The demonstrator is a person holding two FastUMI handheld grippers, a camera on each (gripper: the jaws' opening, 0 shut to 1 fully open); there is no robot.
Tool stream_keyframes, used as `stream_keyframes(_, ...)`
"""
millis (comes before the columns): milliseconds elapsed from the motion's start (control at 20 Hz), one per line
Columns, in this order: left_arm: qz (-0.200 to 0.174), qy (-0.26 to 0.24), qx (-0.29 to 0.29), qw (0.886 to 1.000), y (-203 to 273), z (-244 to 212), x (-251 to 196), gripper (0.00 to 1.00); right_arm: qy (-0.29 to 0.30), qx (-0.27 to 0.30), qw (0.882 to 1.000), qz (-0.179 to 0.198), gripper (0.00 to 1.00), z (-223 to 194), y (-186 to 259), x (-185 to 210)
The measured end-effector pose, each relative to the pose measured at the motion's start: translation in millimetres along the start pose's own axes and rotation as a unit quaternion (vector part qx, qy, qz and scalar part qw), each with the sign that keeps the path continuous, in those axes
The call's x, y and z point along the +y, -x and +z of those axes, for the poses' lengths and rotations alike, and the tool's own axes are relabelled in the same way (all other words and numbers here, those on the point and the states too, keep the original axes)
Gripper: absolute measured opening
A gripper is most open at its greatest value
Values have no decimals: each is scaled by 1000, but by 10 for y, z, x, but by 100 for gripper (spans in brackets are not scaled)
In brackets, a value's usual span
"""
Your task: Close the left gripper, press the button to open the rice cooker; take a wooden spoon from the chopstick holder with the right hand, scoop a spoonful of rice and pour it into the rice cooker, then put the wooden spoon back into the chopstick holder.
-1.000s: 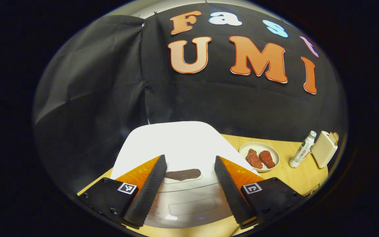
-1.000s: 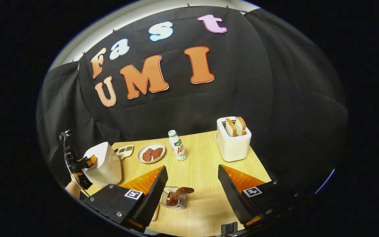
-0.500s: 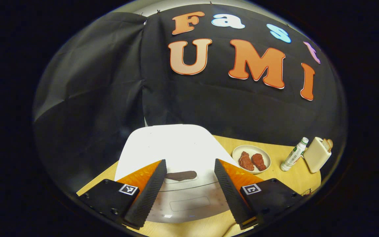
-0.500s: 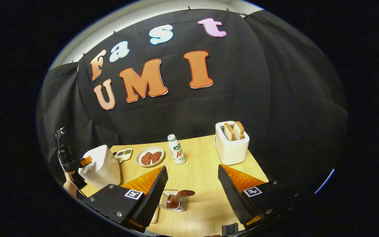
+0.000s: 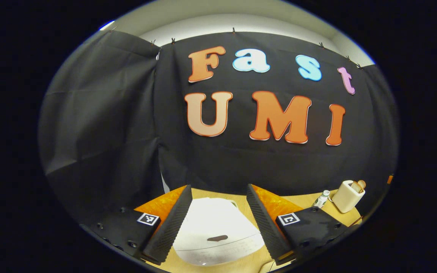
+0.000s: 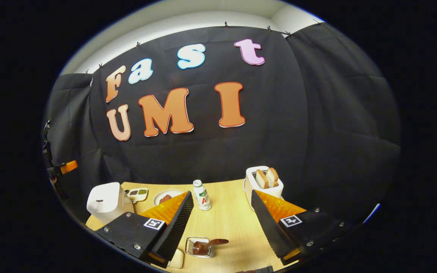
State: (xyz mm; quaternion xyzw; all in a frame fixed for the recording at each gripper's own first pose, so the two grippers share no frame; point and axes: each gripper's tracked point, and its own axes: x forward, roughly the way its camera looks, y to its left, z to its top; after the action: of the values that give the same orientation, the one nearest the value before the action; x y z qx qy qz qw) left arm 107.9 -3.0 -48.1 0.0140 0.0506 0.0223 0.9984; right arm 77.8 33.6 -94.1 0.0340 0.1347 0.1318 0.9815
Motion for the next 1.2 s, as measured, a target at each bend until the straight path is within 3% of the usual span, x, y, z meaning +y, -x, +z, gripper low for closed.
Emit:
stream_keyframes(450,-36,0,-84,996,480,910,103,98,38,-69,995,-58,95,476,385,17)
stream_keyframes(850,-34,-2,-99,994,542,986,260,98,33,-76,993,-80,95,514,614,22)
stream_keyframes(900,-39,3,-100,994,551,990,251,97,32,-78,993,-82,100,535,633,19)
stream_keyframes(950,-43,8,-98,994,549,992,244,97,31,-79,993,-84,95,538,656,7)
stream_keyframes(1200,-53,16,-97,994,546,974,208,97,25,-79,992,-93,95,535,743,-63)
